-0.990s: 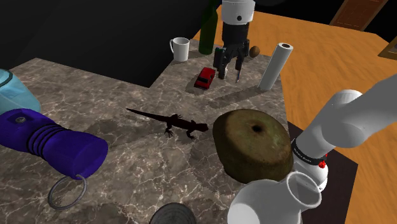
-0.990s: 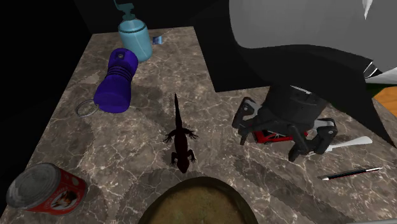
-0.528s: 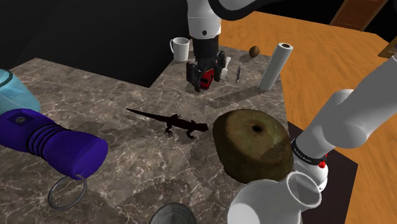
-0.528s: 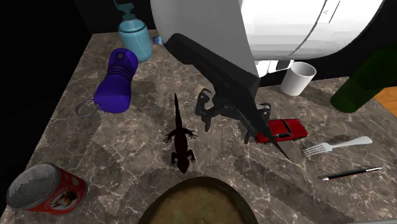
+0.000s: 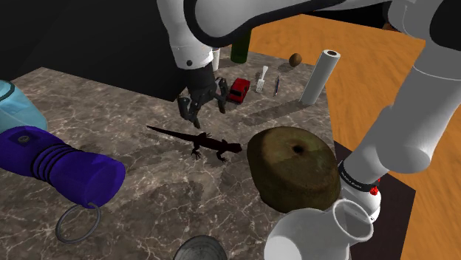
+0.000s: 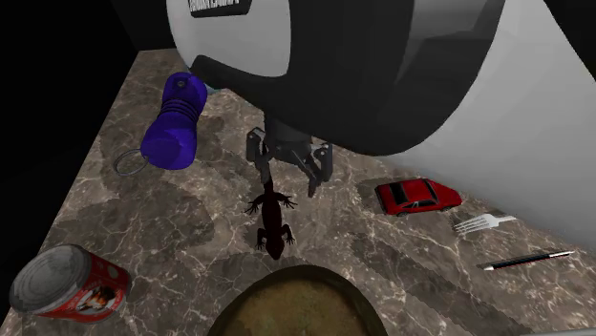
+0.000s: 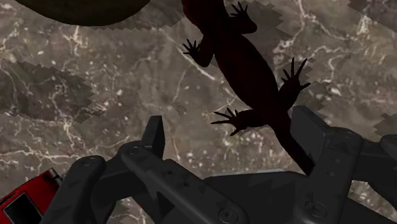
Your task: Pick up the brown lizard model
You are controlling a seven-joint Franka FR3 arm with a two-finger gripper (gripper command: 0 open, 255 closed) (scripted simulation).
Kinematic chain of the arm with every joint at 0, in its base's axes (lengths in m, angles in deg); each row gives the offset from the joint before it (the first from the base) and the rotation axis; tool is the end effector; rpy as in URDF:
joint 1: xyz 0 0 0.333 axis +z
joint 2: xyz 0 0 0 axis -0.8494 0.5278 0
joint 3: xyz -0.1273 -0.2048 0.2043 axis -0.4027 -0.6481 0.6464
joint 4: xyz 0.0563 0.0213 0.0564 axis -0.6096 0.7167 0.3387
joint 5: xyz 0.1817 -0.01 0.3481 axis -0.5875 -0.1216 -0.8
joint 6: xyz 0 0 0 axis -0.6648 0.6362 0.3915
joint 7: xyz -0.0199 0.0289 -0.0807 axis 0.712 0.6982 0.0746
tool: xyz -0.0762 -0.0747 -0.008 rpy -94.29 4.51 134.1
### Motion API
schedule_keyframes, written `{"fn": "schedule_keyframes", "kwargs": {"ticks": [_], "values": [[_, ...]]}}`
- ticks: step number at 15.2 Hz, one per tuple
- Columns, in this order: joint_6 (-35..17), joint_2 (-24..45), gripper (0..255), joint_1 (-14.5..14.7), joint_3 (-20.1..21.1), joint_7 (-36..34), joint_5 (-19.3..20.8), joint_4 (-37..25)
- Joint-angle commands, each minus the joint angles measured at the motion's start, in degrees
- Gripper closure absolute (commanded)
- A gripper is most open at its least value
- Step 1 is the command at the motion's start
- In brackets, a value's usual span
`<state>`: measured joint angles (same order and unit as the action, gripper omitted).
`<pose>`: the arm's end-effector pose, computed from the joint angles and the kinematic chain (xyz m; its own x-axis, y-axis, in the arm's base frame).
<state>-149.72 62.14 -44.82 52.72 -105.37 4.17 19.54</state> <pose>0.4617 0.3661 0.4534 0.9576 -0.0713 -0.2791 -0.0506 -0.9954 0.0809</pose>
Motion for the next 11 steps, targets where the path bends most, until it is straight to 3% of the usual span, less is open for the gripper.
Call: {"fn": "schedule_keyframes", "kwargs": {"ticks": [1,3,11], "values": [[1.3,5.0,0,1.8,0.5,-2.6,1.4,-5.0],[2.3,8.8,0,3.4,0.6,-4.3,2.5,-9.0],[-2.9,10.1,0,3.5,0.2,-4.0,3.0,-4.8]]}}
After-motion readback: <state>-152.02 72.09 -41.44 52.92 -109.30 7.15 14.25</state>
